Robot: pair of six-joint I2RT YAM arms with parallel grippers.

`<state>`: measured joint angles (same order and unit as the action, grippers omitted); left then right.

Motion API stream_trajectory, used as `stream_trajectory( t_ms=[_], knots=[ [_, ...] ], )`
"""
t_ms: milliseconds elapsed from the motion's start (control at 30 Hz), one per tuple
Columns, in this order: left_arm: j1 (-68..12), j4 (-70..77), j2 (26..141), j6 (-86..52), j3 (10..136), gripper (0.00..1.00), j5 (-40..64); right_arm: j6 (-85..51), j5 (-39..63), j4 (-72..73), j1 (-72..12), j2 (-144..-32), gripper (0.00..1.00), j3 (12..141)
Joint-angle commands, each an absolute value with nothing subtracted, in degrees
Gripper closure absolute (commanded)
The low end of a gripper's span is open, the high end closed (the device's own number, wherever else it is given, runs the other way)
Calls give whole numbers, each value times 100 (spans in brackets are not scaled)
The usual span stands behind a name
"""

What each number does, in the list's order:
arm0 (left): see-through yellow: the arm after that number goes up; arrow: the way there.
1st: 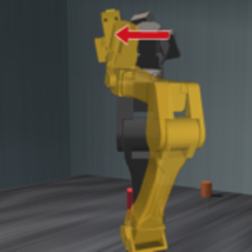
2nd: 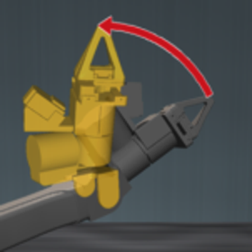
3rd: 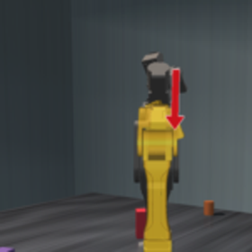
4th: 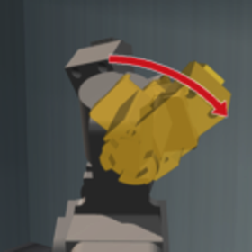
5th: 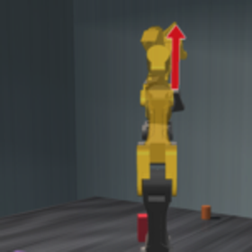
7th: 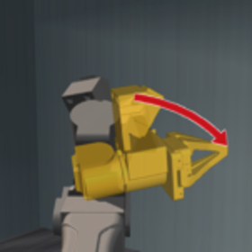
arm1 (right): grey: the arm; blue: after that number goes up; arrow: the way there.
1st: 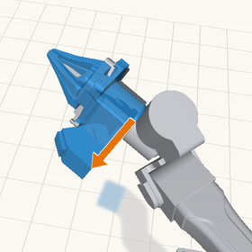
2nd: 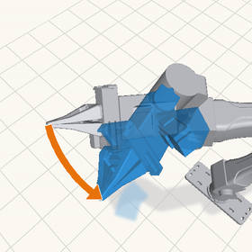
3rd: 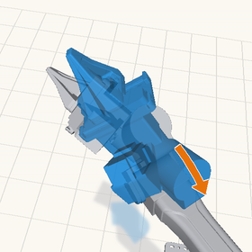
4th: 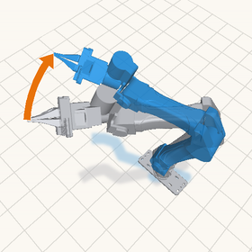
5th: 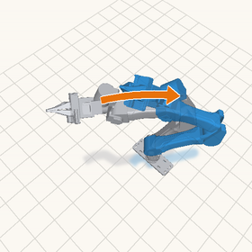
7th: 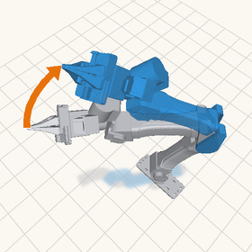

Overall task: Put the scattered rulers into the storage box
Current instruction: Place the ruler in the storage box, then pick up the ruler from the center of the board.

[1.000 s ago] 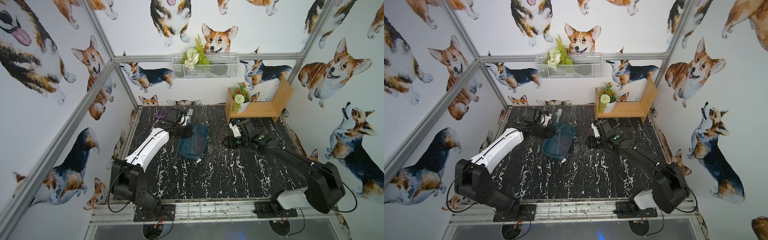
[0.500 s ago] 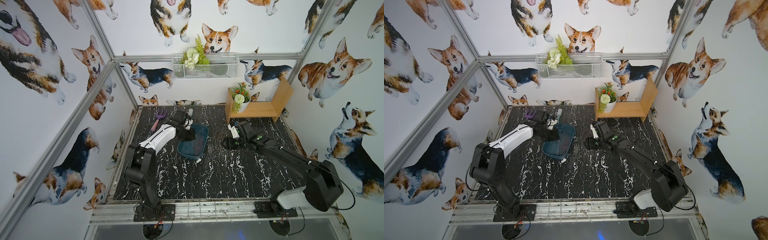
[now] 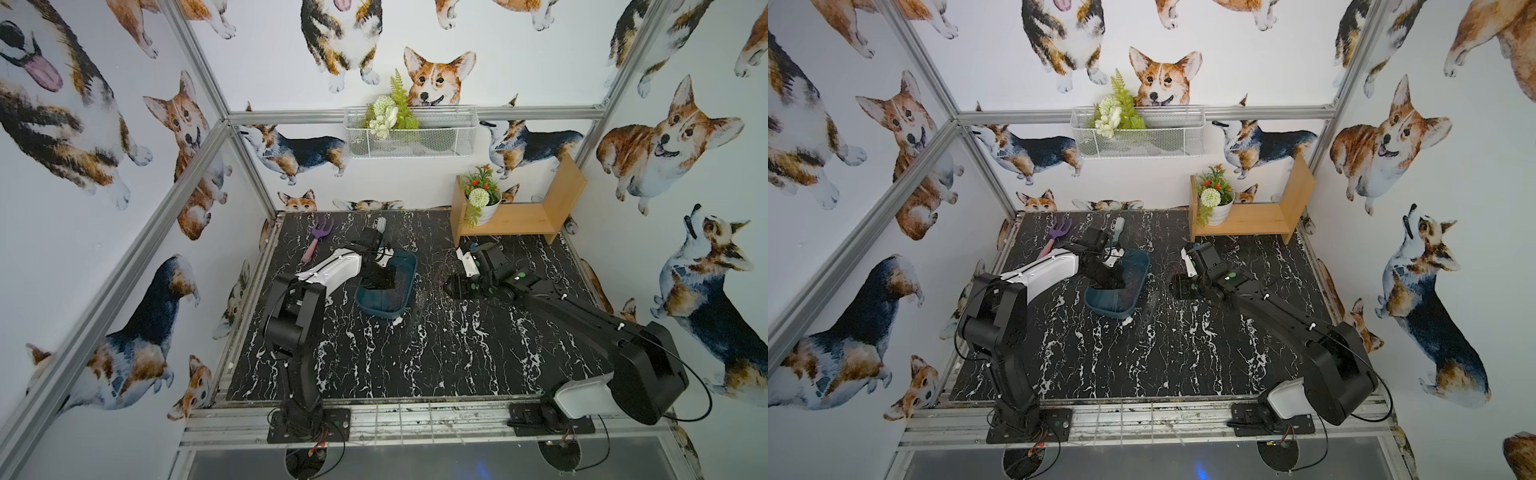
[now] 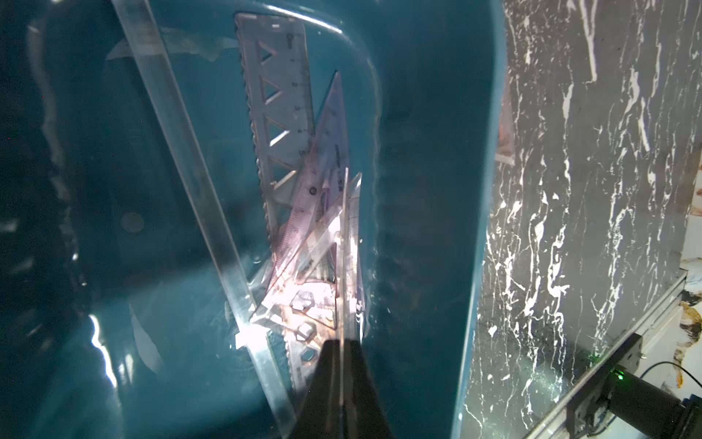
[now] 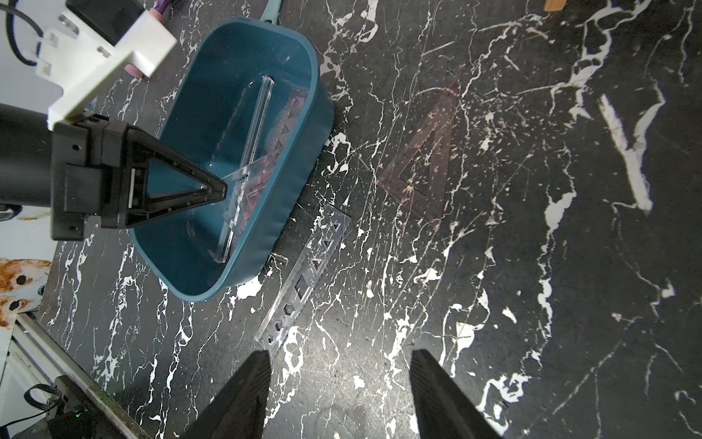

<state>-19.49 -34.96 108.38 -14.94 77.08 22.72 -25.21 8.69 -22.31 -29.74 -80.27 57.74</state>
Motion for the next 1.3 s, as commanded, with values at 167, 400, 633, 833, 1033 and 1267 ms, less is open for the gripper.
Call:
stream_trajectory(
  t_ms=[167, 400, 633, 833, 1033, 1267],
  knots=[
    [-1951, -3771, 10601, -1386, 7965, 64, 1696, -2505, 713, -2171, -2986, -8073, 35, 5828],
    [-1929, -4188, 10103, -1310, 8363, 63, 1247, -2429, 437, -2317, -2977, -8240, 36, 5988],
    [-1930, -4207, 9397, -1496, 8368, 63, 1230, -2330, -2, -2538, -2950, -8656, 48, 6298],
    [-1925, -3969, 8673, -1827, 7967, 60, 1482, -2219, -145, -2643, -2875, -9163, 53, 6601],
    [-1928, -3411, 8013, -2374, 7224, 59, 2023, -2081, -318, -2815, -2861, -9731, 53, 6996],
    [-1940, -2318, 7202, -3302, 6050, 58, 2581, -1892, -498, -3169, -2858, -10375, 54, 7596]
  ],
)
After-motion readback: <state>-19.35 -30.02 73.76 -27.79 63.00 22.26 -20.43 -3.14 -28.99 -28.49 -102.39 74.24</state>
